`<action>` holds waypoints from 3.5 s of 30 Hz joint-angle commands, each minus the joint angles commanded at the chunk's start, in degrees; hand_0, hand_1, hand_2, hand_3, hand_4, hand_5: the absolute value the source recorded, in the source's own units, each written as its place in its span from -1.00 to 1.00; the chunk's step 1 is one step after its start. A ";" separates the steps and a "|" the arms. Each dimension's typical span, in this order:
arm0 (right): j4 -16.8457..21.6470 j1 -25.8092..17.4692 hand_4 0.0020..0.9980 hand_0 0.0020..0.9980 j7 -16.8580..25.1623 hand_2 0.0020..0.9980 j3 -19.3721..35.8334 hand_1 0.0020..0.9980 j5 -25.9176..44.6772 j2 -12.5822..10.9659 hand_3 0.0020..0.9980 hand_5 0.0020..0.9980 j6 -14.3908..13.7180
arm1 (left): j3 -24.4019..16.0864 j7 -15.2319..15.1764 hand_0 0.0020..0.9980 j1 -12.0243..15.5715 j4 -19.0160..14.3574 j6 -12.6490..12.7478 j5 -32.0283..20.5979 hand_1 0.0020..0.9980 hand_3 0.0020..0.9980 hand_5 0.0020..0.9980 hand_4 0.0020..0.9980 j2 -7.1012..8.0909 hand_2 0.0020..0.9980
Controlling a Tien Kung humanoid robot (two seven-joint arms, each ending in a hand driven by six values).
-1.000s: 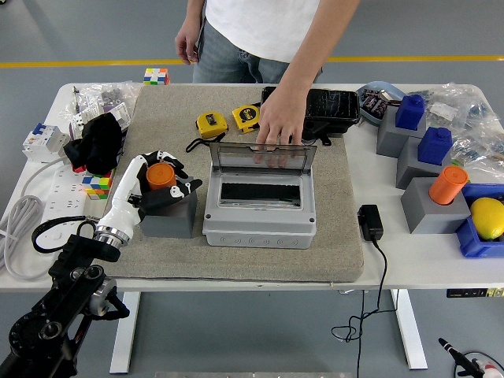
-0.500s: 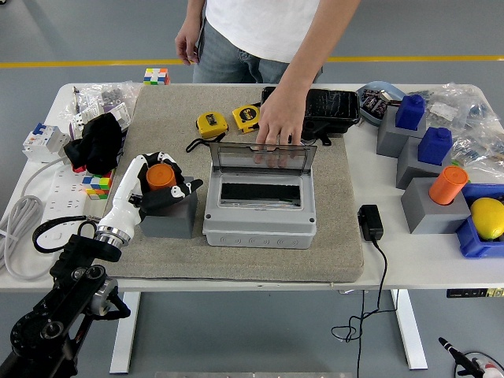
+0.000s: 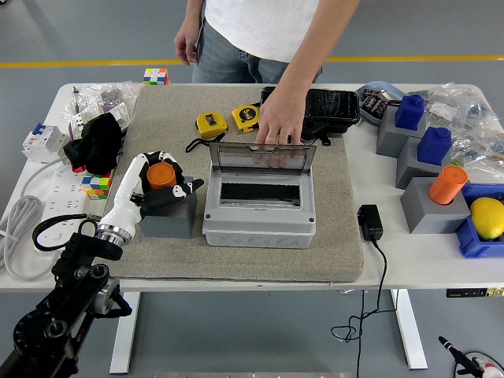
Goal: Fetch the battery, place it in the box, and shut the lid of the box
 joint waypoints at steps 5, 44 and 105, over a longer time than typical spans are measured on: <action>0.00 0.00 1.00 0.71 0.00 0.56 0.05 0.59 0.00 -0.03 0.67 1.00 0.00 | -0.03 0.24 -0.82 -0.09 -0.16 -0.05 0.28 -0.80 -0.65 -1.00 0.73 0.00 -0.69; 0.00 0.00 1.00 0.71 -0.04 0.56 -0.57 0.59 0.32 -0.13 0.67 1.00 0.01 | 1.04 0.58 -0.87 -1.60 -3.34 2.00 0.46 -0.86 -0.68 -1.00 0.65 0.70 -0.73; 0.00 0.68 1.00 0.71 -0.56 0.56 0.49 0.59 -1.45 -0.83 0.67 1.00 0.15 | 32.71 10.14 -0.87 -19.79 -8.31 6.66 48.24 -0.85 -0.72 -0.88 0.78 8.82 -0.72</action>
